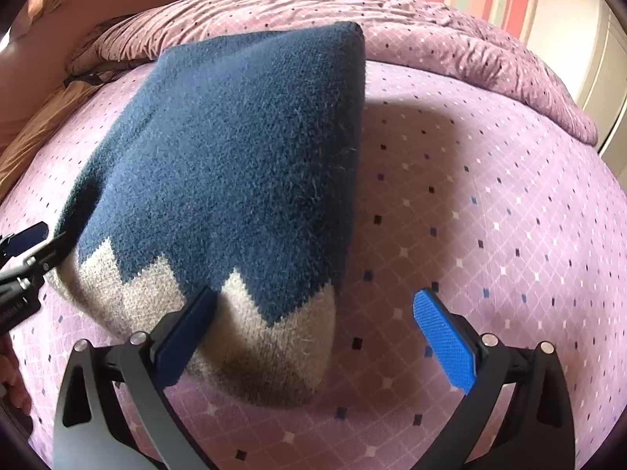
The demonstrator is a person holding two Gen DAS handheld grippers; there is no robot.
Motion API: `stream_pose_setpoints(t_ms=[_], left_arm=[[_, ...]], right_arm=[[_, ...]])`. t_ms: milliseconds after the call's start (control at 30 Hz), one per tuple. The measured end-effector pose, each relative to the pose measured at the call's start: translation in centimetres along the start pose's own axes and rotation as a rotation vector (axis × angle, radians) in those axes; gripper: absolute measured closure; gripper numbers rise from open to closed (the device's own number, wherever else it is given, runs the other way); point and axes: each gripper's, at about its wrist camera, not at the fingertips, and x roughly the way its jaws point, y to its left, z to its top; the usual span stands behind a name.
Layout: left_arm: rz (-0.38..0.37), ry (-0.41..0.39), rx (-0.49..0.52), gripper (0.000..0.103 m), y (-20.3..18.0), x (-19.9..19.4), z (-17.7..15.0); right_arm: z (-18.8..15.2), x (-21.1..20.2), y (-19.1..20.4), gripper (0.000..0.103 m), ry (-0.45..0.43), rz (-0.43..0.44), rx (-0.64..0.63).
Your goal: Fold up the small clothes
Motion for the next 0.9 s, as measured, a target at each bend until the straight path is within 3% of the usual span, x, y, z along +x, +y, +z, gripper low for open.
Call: stream_pose_setpoints(t_ms=[33, 100, 267, 400, 500, 667, 733, 833, 900], left_arm=[[-0.017, 0.018, -0.050, 0.007, 0.8, 0.7, -0.2], [-0.085, 0.057, -0.174, 0.003, 2.5, 1.4, 0.0], [-0.087, 0.015, -0.129, 0.005, 1.5, -1.1, 1.6], [-0.208, -0.058, -0.217, 0.003, 2.1, -3.2, 3.5], [-0.208, -0.054, -0.187, 0.003, 1.2, -2.7, 5.9], [-0.207, -0.017, -0.146, 0.003, -0.3, 0.4, 8.9], [-0.203, 0.000, -0.118, 0.003, -0.9, 1.5, 9.2], [-0.114, 0.047, -0.073, 0.003, -1.2, 3.4, 8.5], [-0.110, 0.080, -0.070, 0.003, -0.7, 4.8, 7.6]], right_arm=[[0.1, 0.2, 0.0, 0.002, 0.013, 0.004, 0.003], [0.3, 0.3, -0.1, 0.002, 0.025, 0.003, -0.001], [1.4, -1.9, -1.2, 0.002, -0.018, 0.059, 0.040], [2.8, -3.2, -4.1, 0.002, -0.060, 0.150, 0.164], [4.7, -2.9, -6.1, 0.002, -0.053, 0.168, 0.233], [6.9, -1.4, -6.0, 0.002, -0.033, 0.187, 0.199], [7.1, -0.6, -6.0, 0.002, -0.027, 0.180, 0.204], [6.9, 0.7, -5.8, 0.002, -0.010, 0.198, 0.212], [6.5, 1.6, -5.3, 0.002, 0.005, 0.192, 0.190]])
